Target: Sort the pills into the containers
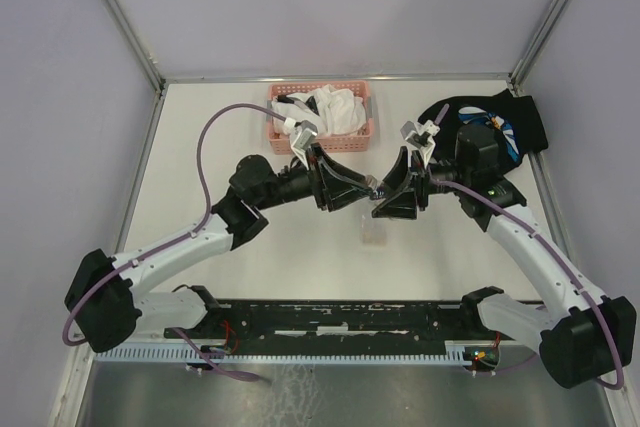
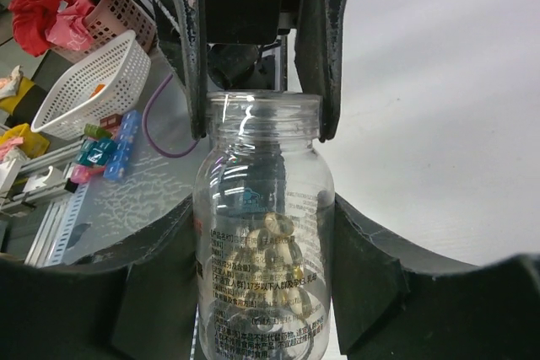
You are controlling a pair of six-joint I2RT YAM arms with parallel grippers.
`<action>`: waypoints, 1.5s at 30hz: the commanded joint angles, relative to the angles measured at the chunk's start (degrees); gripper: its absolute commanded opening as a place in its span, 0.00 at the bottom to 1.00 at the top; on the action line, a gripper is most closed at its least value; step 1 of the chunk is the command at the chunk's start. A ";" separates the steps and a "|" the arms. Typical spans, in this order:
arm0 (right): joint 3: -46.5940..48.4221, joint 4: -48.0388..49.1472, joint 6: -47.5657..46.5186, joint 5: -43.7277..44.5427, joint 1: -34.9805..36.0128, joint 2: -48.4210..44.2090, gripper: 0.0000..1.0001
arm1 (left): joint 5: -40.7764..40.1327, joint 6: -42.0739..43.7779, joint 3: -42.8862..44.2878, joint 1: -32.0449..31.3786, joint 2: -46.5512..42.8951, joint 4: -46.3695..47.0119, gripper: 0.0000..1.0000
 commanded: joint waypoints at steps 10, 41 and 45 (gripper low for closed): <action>3.11 3.76 -5.28 -0.06 0.95 -1.40 0.04 | 2.82 4.68 -3.09 2.62 -7.91 -9.55 0.89; 3.03 -20.04 -45.17 23.59 1.50 -5.76 0.07 | -52.07 -24.40 1.63 -10.99 -9.48 -23.09 0.98; 3.00 -20.15 -45.28 23.94 2.01 -5.28 0.07 | -53.04 -25.38 4.08 -12.27 -6.49 -23.40 0.95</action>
